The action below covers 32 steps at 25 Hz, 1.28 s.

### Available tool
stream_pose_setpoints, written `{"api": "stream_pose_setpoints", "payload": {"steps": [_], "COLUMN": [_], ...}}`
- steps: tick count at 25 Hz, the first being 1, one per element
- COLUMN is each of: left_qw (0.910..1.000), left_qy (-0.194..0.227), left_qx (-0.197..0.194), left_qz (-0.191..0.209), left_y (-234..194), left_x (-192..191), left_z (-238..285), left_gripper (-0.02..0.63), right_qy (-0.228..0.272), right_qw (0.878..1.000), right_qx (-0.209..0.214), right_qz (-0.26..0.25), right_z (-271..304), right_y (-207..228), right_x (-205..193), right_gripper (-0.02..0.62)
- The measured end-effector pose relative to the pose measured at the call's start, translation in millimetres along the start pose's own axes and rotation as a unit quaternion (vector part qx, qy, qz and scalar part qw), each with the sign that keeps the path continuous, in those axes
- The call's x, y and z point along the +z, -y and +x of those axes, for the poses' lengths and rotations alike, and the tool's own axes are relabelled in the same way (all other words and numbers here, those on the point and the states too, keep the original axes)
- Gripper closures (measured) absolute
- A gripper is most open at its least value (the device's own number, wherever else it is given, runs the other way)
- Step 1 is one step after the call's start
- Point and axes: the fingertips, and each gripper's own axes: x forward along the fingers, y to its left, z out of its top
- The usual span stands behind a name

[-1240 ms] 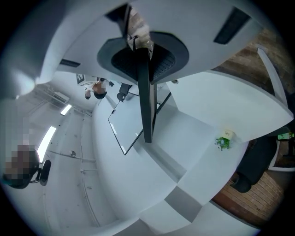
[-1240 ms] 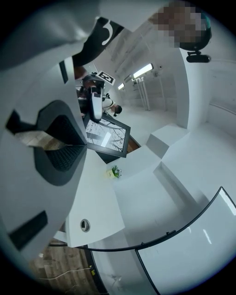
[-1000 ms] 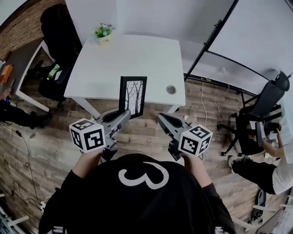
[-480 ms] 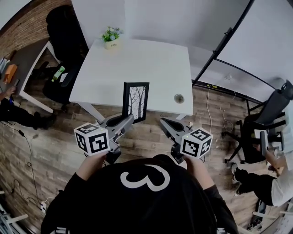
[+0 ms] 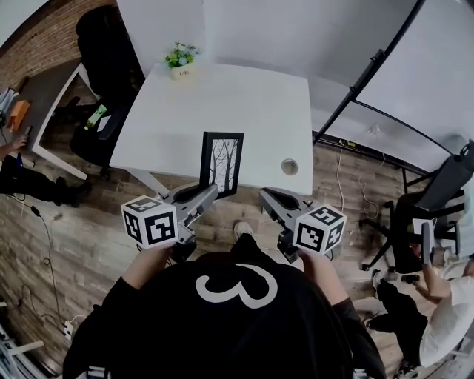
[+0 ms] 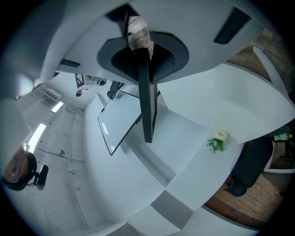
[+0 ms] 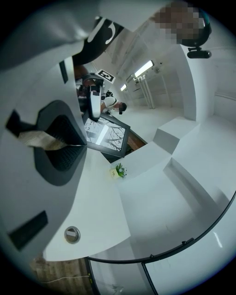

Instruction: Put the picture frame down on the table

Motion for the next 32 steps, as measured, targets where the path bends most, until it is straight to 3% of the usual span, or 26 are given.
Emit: {"api": "stream_pose_setpoints", "payload": {"steps": [5, 14, 32], "left_qw": [0.9999, 0.9988, 0.9928], "left_qy": [-0.006, -0.008, -0.011], "left_qx": [0.013, 0.039, 0.078], "left_qz": [-0.009, -0.029, -0.09], "left_y": [-18.9, -49.2, -112.3], "left_x": [29.2, 48.8, 59.5], "left_z": [42.5, 79.4, 119.6], "left_gripper": [0.541, 0.54, 0.54], "right_qy": [-0.01, -0.034, -0.076], "right_qw": [1.0, 0.999, 0.995], "right_qx": [0.009, 0.035, 0.057], "right_qz": [0.008, 0.017, 0.038], "right_z": [15.8, 48.2, 98.1], "right_y": [45.1, 88.5, 155.3], "right_x": [31.5, 51.6, 61.3], "right_gripper": [0.572, 0.572, 0.571]}}
